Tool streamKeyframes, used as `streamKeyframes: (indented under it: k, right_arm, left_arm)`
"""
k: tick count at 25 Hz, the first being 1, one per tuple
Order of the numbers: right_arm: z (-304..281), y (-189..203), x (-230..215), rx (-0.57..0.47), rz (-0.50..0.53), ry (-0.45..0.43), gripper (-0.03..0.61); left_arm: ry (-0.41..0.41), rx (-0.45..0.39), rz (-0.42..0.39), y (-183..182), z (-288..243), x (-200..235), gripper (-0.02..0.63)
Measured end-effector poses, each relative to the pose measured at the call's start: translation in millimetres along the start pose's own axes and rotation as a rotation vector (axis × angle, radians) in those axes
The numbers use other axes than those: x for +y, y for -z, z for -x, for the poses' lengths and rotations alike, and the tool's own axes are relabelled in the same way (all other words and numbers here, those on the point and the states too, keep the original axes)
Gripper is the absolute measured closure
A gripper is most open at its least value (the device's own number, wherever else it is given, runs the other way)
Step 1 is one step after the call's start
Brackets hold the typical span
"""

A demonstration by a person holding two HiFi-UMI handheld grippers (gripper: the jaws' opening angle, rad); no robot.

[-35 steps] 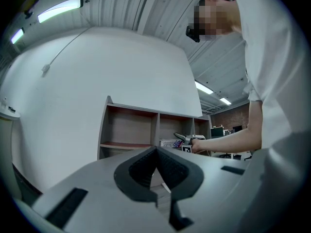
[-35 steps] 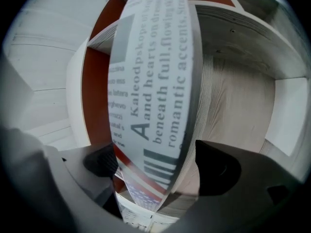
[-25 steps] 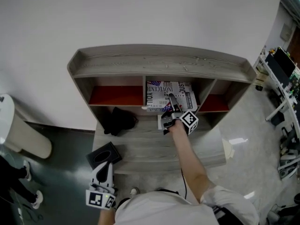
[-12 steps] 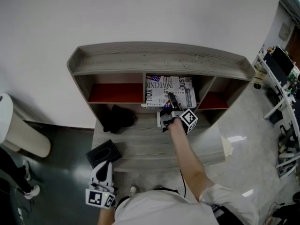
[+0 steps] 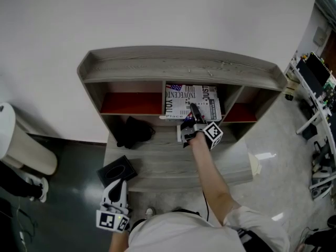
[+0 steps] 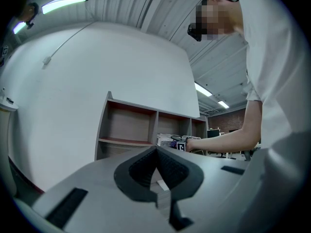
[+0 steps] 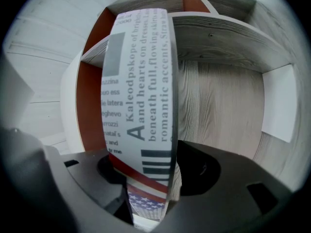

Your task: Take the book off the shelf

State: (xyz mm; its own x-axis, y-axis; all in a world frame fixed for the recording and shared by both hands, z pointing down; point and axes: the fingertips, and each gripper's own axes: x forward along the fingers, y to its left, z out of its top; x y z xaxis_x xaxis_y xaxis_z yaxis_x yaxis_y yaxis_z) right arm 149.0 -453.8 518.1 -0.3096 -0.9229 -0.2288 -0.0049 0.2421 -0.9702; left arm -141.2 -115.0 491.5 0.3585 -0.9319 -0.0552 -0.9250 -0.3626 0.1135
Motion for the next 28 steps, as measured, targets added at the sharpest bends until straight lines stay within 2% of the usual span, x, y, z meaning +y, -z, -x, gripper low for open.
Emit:
streamKeyframes:
  k: [10, 23, 26, 27, 28]
  right_arm:
    - [11, 1, 2, -0.026, -0.045, -0.002, 0.336]
    - [34, 5, 4, -0.023, -0.076, -0.050, 0.352]
    - [44, 7, 10, -0.017, -0.079, -0.076, 0.367]
    - [48, 7, 13, -0.016, -0.070, -0.089, 0.401]
    - [52, 7, 14, -0.016, -0.055, -0.097, 0.403]
  left_arm:
    - [-0.001, 0.007, 0.006, 2, -5, 5, 0.598]
    - [0.023, 0.013, 0.025, 4, -19, 5, 0.598]
    - [0.031, 0.018, 0.028, 7, -21, 5, 0.598]
    - [0.032, 0.020, 0.030, 8, -22, 5, 0.598]
    - [0.035, 0.020, 0.032, 9, -22, 5, 0.598]
